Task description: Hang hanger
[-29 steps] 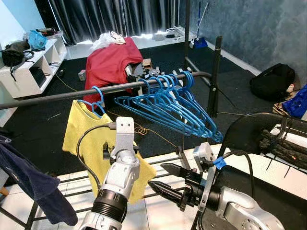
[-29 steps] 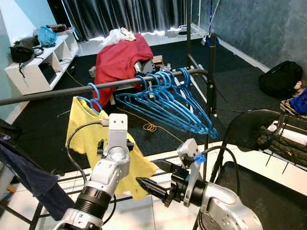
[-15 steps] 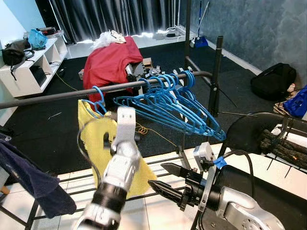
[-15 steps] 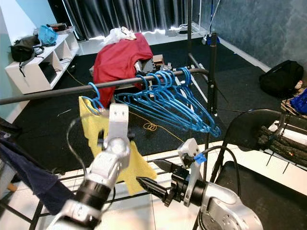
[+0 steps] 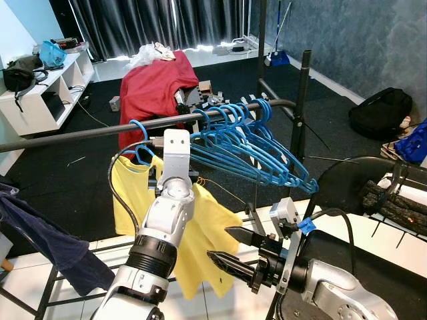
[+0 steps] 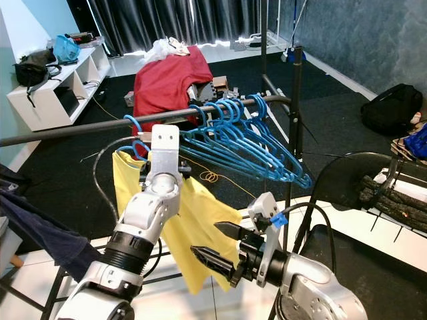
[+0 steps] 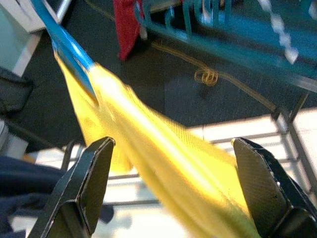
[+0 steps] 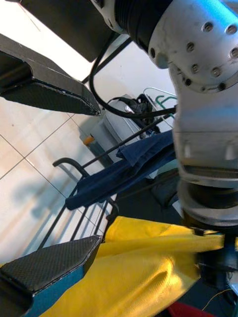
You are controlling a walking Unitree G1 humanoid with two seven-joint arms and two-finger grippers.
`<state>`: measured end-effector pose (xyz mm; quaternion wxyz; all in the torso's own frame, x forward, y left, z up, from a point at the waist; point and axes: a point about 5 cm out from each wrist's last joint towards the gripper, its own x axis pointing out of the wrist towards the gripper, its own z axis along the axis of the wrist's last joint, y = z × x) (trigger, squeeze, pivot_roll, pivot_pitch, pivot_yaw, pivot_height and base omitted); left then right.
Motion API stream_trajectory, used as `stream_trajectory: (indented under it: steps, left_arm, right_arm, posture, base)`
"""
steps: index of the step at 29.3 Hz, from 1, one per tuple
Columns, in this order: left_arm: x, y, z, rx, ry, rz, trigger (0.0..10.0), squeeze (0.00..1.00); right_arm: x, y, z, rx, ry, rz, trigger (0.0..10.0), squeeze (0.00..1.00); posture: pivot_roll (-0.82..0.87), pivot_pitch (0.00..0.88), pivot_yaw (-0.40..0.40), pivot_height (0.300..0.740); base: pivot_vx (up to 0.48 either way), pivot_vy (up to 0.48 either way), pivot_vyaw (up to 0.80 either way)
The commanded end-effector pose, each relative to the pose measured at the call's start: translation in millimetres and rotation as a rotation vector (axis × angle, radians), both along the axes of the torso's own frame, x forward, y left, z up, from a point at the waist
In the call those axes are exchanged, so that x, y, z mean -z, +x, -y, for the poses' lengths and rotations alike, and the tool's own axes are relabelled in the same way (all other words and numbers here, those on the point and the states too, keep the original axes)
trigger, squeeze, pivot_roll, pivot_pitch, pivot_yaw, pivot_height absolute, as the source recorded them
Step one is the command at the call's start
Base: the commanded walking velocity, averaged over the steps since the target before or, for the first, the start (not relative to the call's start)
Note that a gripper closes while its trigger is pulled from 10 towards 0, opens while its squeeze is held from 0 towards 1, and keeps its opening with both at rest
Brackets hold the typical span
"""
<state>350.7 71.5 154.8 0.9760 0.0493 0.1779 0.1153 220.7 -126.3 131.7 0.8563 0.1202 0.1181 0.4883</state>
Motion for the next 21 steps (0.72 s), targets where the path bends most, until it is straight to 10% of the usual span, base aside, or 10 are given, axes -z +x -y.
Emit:
stream_trajectory:
  steps: [1,11,12,21]
  left_arm:
    - [15.4,-7.7,12.6,0.02,0.003,-0.077,10.0,0.0]
    - [16.0,-5.8,8.6,0.015,0.017,-0.08,10.0,0.0]
    - [16.1,-7.0,12.0,0.063,-0.006,-0.068,1.1,0.0]
    - [22.0,-15.7,12.6,0.135,-0.091,-0.068,0.0,0.0]
  right_arm:
    - [-0.6,0.6,-3.0,-0.013,-0.007,0.007,10.0,0.0]
    - [0.4,0.8,-3.4,-0.017,-0.012,0.007,10.0,0.0]
    - [0.3,0.6,-3.5,-0.017,-0.015,0.009,10.0,0.0]
    - [0.8,1.3,-3.1,-0.021,-0.02,0.009,10.0,0.0]
  posture:
    - [-0.19,0.0,0.11,0.736]
    - [-0.19,0.0,0.111,0.736]
    - [-0.19,0.0,0.111,0.736]
    - [-0.19,0.0,0.106,0.736]
  base:
    - [0.0,0.0,0.0]
    - [0.0,0.0,0.0]
    - [0.0,0.0,0.0]
    - [0.0,0.0,0.0]
